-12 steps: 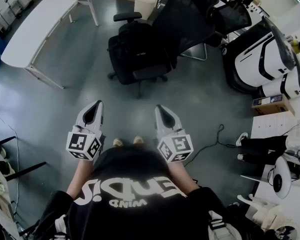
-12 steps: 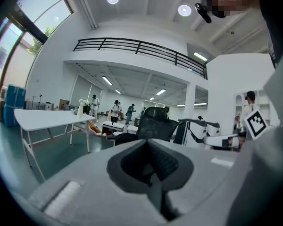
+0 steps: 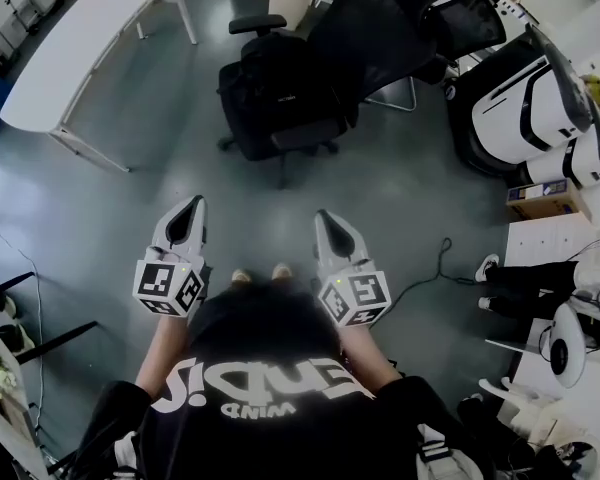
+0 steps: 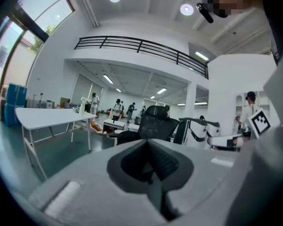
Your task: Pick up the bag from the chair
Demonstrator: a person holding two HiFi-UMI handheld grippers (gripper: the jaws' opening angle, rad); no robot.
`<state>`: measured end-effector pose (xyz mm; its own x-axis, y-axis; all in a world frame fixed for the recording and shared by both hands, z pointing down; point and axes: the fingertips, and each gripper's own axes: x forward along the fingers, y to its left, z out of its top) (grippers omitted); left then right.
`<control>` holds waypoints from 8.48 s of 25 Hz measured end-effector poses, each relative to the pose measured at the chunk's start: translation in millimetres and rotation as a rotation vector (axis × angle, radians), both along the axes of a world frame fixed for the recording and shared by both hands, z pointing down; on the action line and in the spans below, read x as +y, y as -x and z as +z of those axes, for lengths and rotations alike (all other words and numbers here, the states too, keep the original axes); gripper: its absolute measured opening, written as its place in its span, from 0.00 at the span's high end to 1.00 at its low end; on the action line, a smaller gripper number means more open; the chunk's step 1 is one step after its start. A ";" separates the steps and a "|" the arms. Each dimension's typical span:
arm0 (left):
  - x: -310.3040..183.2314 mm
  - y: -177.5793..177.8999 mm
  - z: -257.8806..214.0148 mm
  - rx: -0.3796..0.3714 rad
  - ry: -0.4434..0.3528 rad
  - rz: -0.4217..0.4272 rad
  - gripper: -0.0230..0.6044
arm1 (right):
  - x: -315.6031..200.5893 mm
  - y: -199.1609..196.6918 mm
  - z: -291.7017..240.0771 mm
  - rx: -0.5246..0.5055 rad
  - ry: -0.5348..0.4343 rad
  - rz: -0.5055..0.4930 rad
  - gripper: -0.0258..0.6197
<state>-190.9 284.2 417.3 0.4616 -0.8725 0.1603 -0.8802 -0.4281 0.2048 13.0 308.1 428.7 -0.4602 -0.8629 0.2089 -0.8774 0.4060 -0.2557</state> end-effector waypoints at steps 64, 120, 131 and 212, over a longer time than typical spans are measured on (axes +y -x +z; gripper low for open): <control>-454.4 -95.4 -11.7 0.029 0.049 0.080 0.96 | -451.8 -71.3 12.0 -0.036 0.038 -0.030 0.96; -683.0 -139.7 242.4 -0.436 0.374 0.392 0.07 | -557.8 -101.0 49.9 -0.022 0.163 0.280 0.96; -696.9 -143.0 264.3 -0.442 0.436 0.382 0.42 | -564.8 -115.0 60.3 -0.031 0.191 0.315 0.96; -507.8 -110.2 -22.8 -0.010 0.114 0.000 0.89 | -467.0 -111.9 26.9 -0.074 0.081 -0.037 0.96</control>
<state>-80.7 -223.6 394.5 0.4591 -0.8485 0.2630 -0.8826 -0.4021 0.2435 124.9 -158.9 455.5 -0.5083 -0.8265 0.2418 -0.8396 0.4132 -0.3527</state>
